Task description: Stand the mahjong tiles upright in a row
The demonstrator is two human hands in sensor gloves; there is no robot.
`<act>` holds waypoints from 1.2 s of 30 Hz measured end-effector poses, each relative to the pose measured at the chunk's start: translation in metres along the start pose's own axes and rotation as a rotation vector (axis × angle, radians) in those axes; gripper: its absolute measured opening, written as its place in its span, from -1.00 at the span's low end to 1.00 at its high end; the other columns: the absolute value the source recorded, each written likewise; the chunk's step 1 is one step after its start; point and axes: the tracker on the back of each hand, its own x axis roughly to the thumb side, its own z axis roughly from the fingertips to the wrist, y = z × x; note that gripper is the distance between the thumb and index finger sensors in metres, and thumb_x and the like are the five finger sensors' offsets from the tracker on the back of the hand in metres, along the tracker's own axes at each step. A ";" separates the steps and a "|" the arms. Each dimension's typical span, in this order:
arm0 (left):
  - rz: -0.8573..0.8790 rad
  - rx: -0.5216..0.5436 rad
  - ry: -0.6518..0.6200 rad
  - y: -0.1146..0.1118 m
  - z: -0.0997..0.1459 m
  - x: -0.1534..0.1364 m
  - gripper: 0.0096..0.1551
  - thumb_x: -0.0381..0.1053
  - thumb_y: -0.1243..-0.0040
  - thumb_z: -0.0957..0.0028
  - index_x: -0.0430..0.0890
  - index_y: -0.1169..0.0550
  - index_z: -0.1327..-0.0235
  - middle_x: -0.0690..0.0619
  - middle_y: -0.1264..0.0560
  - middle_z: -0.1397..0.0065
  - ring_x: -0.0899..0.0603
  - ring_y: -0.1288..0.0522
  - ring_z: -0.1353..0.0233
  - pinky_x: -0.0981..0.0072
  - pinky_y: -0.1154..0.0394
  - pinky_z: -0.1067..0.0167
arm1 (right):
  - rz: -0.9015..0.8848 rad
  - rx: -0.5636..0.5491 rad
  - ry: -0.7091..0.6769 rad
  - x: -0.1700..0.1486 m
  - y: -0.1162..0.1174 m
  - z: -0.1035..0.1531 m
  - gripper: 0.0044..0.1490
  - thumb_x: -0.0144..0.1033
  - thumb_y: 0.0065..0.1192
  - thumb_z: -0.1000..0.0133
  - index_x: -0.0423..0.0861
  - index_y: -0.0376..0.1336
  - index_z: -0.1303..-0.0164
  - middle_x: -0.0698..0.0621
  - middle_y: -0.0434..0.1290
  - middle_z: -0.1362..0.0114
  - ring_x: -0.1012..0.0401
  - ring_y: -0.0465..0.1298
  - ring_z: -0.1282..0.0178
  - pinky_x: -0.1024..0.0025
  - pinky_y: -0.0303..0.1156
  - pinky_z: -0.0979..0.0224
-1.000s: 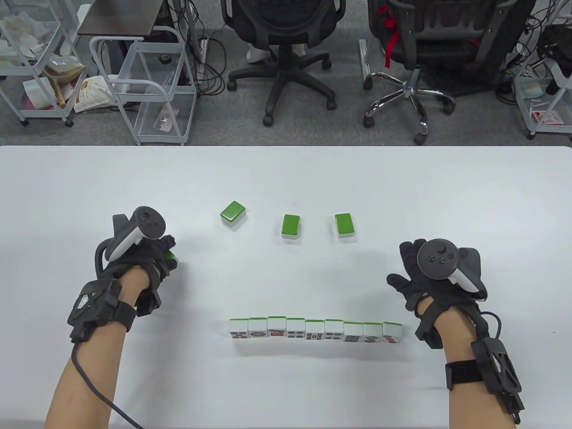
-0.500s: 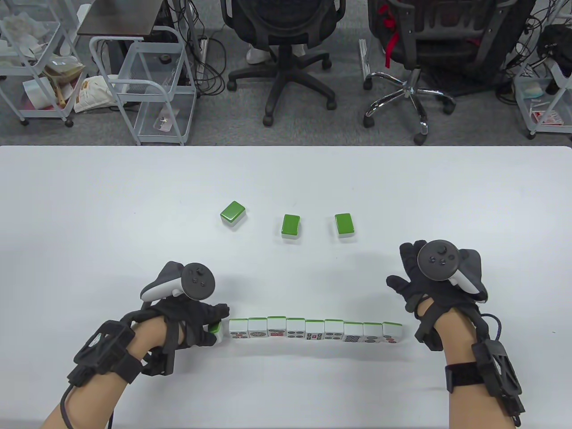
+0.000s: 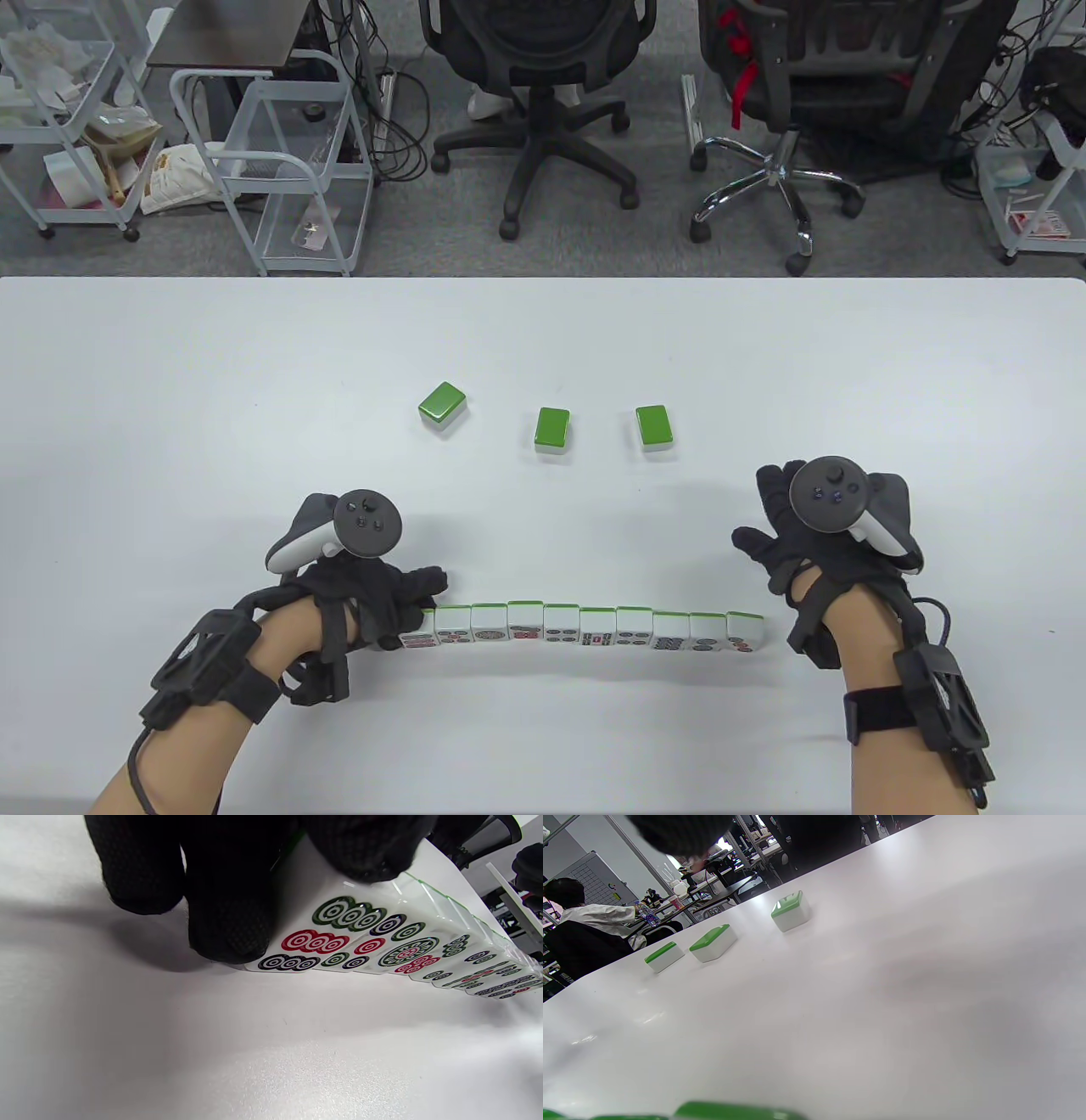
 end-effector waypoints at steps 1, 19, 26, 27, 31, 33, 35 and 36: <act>0.002 0.001 0.003 0.000 0.000 0.000 -0.17 0.12 -0.20 0.38 0.13 -0.29 -0.29 0.20 -0.55 -0.35 -0.04 -0.78 0.01 0.09 -0.63 -0.10 | -0.001 0.001 -0.001 0.000 0.000 0.000 0.10 0.09 0.16 0.15 -0.20 -0.14 -0.44 -0.36 -0.25 -0.55 -0.45 -0.20 -0.47 -0.44 -0.06 -0.35; -0.335 0.446 0.248 0.115 -0.036 0.009 -0.01 0.28 -0.21 0.35 0.39 0.00 -0.33 0.33 0.10 -0.65 -0.11 -0.05 -0.71 -0.10 -0.19 -0.54 | -0.005 0.007 0.005 -0.001 0.003 -0.001 0.09 0.09 0.16 0.15 -0.19 -0.14 -0.44 -0.36 -0.24 -0.55 -0.45 -0.19 -0.47 -0.44 -0.06 -0.35; -0.430 0.483 0.267 0.133 -0.081 0.015 -0.03 0.22 -0.27 0.35 0.47 -0.03 -0.28 0.45 0.05 -0.63 -0.06 -0.14 -0.71 -0.08 -0.23 -0.55 | -0.027 0.009 0.010 -0.002 0.002 0.000 0.09 0.09 0.16 0.15 -0.19 -0.14 -0.44 -0.36 -0.24 -0.56 -0.45 -0.19 -0.47 -0.44 -0.06 -0.35; -0.440 0.480 0.273 0.134 -0.086 0.014 -0.04 0.22 -0.27 0.36 0.48 -0.04 -0.28 0.46 0.04 -0.63 -0.06 -0.15 -0.71 -0.07 -0.24 -0.55 | -0.028 0.007 0.010 -0.002 0.002 0.000 0.09 0.09 0.16 0.15 -0.20 -0.14 -0.44 -0.36 -0.24 -0.56 -0.45 -0.19 -0.47 -0.44 -0.06 -0.35; -0.498 0.457 0.318 0.137 -0.109 0.014 -0.04 0.23 -0.28 0.37 0.51 -0.04 -0.26 0.48 0.07 -0.62 -0.06 -0.16 -0.72 -0.07 -0.24 -0.56 | -0.026 0.014 0.015 -0.003 0.001 0.000 0.09 0.09 0.16 0.15 -0.20 -0.14 -0.44 -0.36 -0.25 -0.55 -0.44 -0.19 -0.48 -0.44 -0.06 -0.35; -0.498 0.451 0.338 0.139 -0.119 0.015 0.00 0.24 -0.27 0.38 0.54 0.01 -0.25 0.47 0.21 -0.61 -0.09 0.01 -0.74 -0.07 -0.17 -0.58 | -0.028 0.018 0.016 -0.003 0.002 0.001 0.09 0.09 0.17 0.15 -0.19 -0.14 -0.44 -0.36 -0.25 -0.55 -0.45 -0.19 -0.46 -0.44 -0.06 -0.35; -0.506 0.440 0.341 0.138 -0.131 0.019 -0.01 0.23 -0.26 0.38 0.55 0.02 -0.24 0.48 0.24 -0.60 -0.09 0.05 -0.74 -0.07 -0.15 -0.59 | -0.031 0.021 0.022 -0.004 0.001 0.001 0.09 0.09 0.17 0.15 -0.19 -0.15 -0.44 -0.36 -0.24 -0.56 -0.45 -0.19 -0.47 -0.44 -0.06 -0.35; -0.531 0.425 0.350 0.138 -0.137 0.020 -0.01 0.22 -0.25 0.37 0.56 0.02 -0.24 0.48 0.23 -0.60 -0.08 0.04 -0.75 -0.08 -0.16 -0.59 | -0.036 0.021 0.028 -0.005 0.001 0.000 0.10 0.09 0.17 0.15 -0.20 -0.15 -0.44 -0.36 -0.25 -0.55 -0.44 -0.19 -0.47 -0.44 -0.06 -0.35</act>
